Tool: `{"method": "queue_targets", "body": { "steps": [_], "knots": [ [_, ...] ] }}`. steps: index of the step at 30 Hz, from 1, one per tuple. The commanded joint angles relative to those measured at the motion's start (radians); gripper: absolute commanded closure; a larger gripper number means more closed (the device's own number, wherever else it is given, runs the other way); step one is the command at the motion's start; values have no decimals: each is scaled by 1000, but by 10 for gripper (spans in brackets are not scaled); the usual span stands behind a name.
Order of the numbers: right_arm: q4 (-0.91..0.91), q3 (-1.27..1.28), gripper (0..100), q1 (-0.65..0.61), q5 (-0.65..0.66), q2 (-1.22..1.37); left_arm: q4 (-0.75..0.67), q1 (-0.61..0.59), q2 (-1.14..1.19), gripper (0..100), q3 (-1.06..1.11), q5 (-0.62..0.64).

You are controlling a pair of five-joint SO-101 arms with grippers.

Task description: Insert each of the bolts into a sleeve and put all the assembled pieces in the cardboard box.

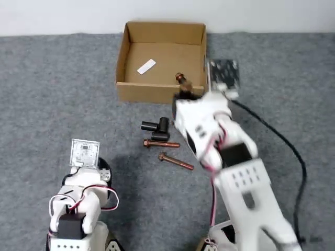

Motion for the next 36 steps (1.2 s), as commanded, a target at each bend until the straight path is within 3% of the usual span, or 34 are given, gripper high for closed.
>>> {"method": "queue_targets", "body": {
  "steps": [1,8,19,23,28,33,36],
  "knots": [
    [-133,-193,991,31,-2,194,-9,-11,-8,995,44,-9],
    [-285,-453,991,90,48,555,-52,-12,-8,995,65,-6],
    [-285,-853,990,116,86,1089,-74,-12,-8,995,73,-6],
    [-275,-991,990,140,158,1264,-74,-12,-6,995,73,-6],
    [-113,-1165,976,137,249,1408,-74,-12,-6,995,73,-6],
    [50,-1327,853,134,244,1500,-74,-12,-5,995,73,-6],
    [124,-1412,843,131,242,1520,-74,-12,-5,995,73,-6]
  ]
}}
